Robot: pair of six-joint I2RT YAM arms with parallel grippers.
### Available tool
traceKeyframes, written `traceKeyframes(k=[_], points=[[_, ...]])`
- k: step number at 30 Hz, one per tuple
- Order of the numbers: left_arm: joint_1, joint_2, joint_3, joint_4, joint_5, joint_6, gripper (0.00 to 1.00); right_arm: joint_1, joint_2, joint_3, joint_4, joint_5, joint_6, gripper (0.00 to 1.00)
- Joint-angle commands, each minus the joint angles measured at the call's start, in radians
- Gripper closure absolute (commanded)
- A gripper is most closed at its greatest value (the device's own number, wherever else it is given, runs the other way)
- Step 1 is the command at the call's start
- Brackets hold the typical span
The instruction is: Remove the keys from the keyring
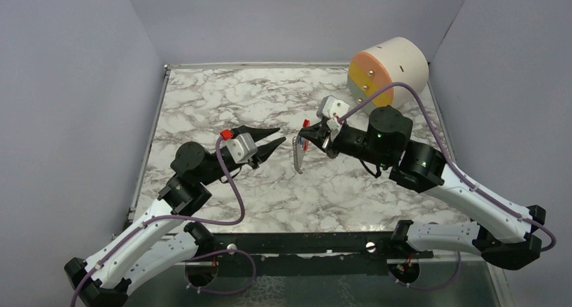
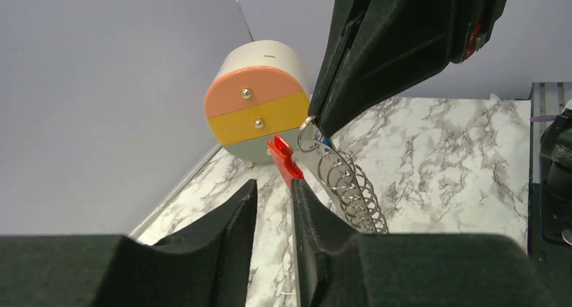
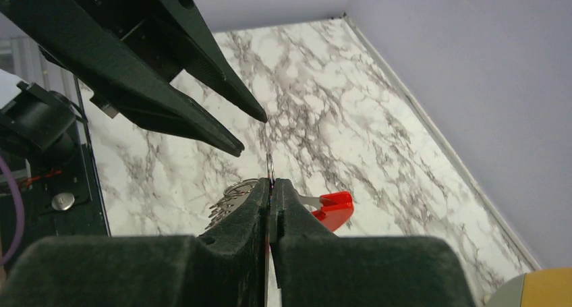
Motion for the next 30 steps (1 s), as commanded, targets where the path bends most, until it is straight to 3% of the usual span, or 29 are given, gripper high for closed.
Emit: traceKeyframes(k=[1,7,10,19,30], points=[[-0.005,-0.027,-0.014,0.013,-0.035,0.055,0.76,0.008,0.018,0.042,-0.105,0.050,0.007,0.98],[-0.005,-0.055,-0.034,0.049,-0.022,0.058,0.84,0.012,0.018,0.047,-0.120,0.044,0.005,0.98],[-0.004,-0.053,-0.035,0.051,0.059,0.073,0.85,0.014,0.022,0.049,-0.124,0.032,0.005,0.98],[-0.005,0.018,-0.010,-0.027,0.260,0.147,0.74,0.028,0.054,0.066,-0.162,-0.007,-0.009,0.98],[-0.005,0.028,-0.007,-0.044,0.273,0.160,0.68,0.048,0.055,0.061,-0.183,-0.050,-0.023,0.98]])
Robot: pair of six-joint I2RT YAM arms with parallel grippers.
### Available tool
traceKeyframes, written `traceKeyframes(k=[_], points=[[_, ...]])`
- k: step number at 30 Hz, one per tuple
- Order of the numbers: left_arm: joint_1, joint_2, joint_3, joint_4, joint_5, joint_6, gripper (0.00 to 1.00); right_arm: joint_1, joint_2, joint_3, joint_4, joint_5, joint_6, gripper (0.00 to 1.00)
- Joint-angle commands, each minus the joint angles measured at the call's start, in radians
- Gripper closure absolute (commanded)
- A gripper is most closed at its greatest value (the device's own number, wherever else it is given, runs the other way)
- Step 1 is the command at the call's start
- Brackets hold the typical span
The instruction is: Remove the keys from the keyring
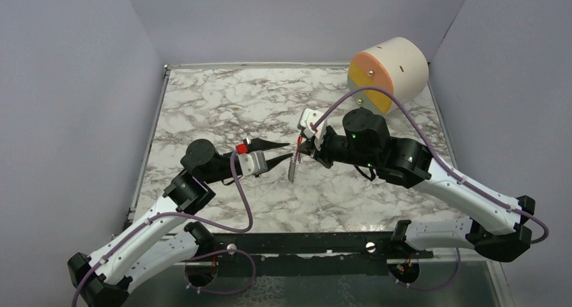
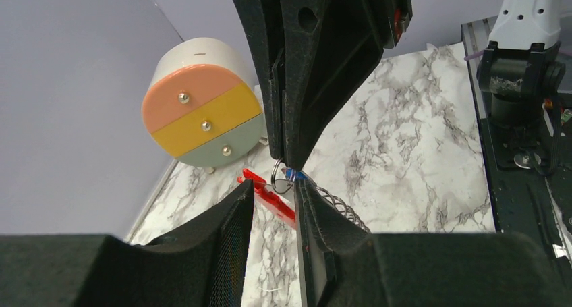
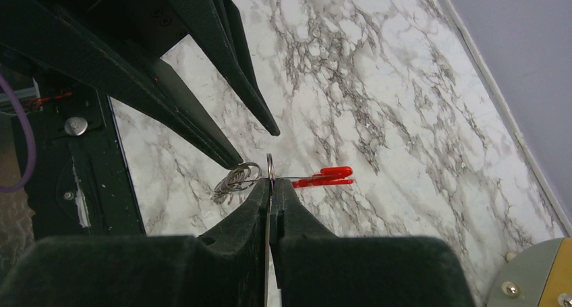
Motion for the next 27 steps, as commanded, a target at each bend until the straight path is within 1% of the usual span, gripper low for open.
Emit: traceKeyframes(k=[1,4,10,17,24,27], points=[[-0.005,-0.009,0.018,-0.001,0.032,0.023,0.68,0.013,-0.006,0.033,-0.002,-0.045,-0.019,0.98],[-0.005,-0.005,0.015,0.005,0.030,0.017,0.68,0.017,-0.008,0.028,-0.001,-0.056,-0.022,0.98],[-0.005,0.010,0.015,0.024,0.036,0.003,0.74,0.024,-0.008,0.025,-0.005,-0.061,-0.025,0.98],[-0.006,0.032,0.022,0.024,0.062,-0.002,0.77,0.031,-0.010,0.024,-0.002,-0.059,-0.026,0.98],[-0.005,0.022,0.019,0.026,0.060,0.007,0.87,0.034,-0.011,0.020,0.001,-0.050,-0.028,0.98],[-0.005,0.015,0.017,0.029,0.083,0.010,1.00,0.034,-0.008,0.016,0.006,-0.046,-0.028,0.98]])
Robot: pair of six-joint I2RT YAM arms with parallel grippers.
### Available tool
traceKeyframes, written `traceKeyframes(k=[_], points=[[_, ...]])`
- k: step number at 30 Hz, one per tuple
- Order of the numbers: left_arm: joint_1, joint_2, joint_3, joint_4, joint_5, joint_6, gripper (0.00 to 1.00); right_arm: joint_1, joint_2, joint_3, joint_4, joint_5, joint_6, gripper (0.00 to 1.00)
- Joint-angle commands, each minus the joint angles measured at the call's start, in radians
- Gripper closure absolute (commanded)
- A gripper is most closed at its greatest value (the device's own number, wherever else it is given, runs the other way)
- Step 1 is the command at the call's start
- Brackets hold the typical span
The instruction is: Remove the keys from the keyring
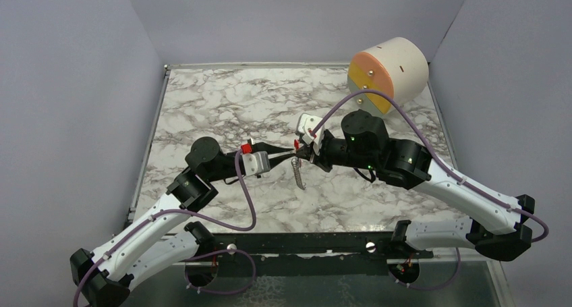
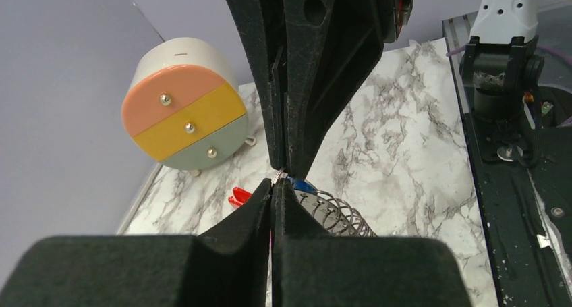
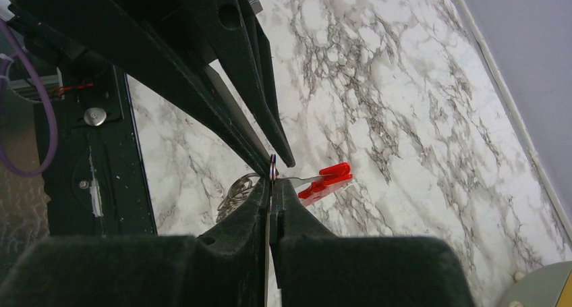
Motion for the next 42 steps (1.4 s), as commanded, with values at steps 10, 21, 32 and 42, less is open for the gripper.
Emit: traceKeyframes(k=[10,21,32,42], points=[[-0.006,-0.044,0.008,0.065,0.033,-0.049,1.00,0.012,-0.017,0.011,0.039,0.057,0.013,0.94],[-0.005,-0.032,0.007,0.100,0.050,-0.090,1.00,0.011,-0.086,-0.028,0.126,0.078,0.028,0.71],[-0.005,-0.067,-0.020,0.171,0.025,-0.150,1.00,0.012,-0.195,-0.185,0.292,0.104,0.067,0.70],[-0.005,-0.069,-0.018,0.259,-0.009,-0.300,1.00,0.012,-0.219,-0.301,0.487,0.070,0.075,0.68]])
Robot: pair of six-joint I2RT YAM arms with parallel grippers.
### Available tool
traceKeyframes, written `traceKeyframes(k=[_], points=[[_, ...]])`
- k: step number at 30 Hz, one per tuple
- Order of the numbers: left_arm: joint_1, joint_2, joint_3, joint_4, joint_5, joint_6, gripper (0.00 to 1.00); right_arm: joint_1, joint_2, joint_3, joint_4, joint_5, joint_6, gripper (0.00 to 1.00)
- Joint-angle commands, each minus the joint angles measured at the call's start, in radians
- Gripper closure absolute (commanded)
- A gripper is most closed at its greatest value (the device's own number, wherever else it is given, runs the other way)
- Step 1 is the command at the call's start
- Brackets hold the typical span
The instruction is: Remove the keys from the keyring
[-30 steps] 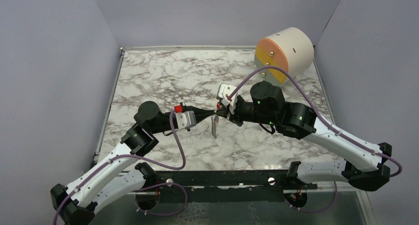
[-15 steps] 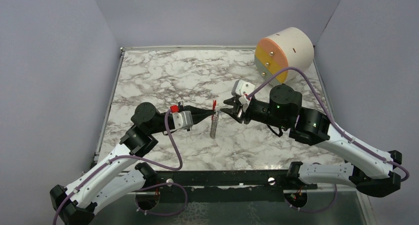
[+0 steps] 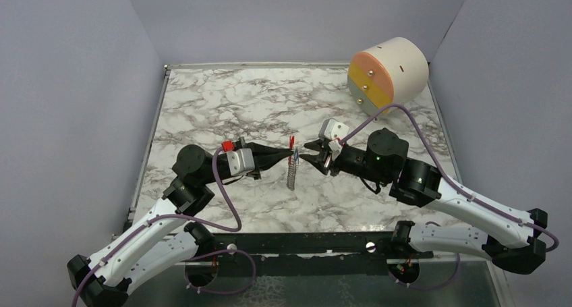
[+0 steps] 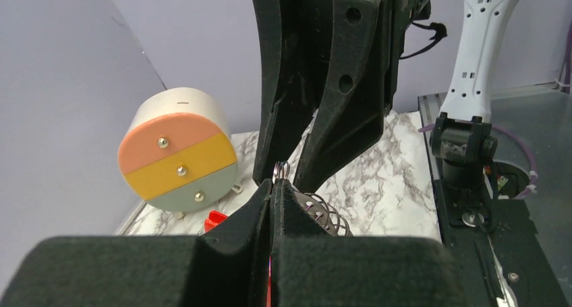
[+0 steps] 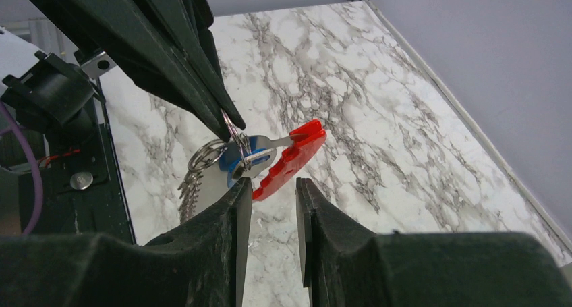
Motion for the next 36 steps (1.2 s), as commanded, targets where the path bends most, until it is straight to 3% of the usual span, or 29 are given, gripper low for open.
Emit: traceKeyframes(k=[1,36], points=[[-0.005,-0.014,0.007,0.084,-0.028,-0.081,1.00,0.006,-0.014,-0.006,0.148,-0.011,0.008,0.68],[-0.005,0.016,0.008,0.145,-0.047,-0.147,1.00,0.006,-0.005,0.039,0.139,-0.039,0.000,0.72]])
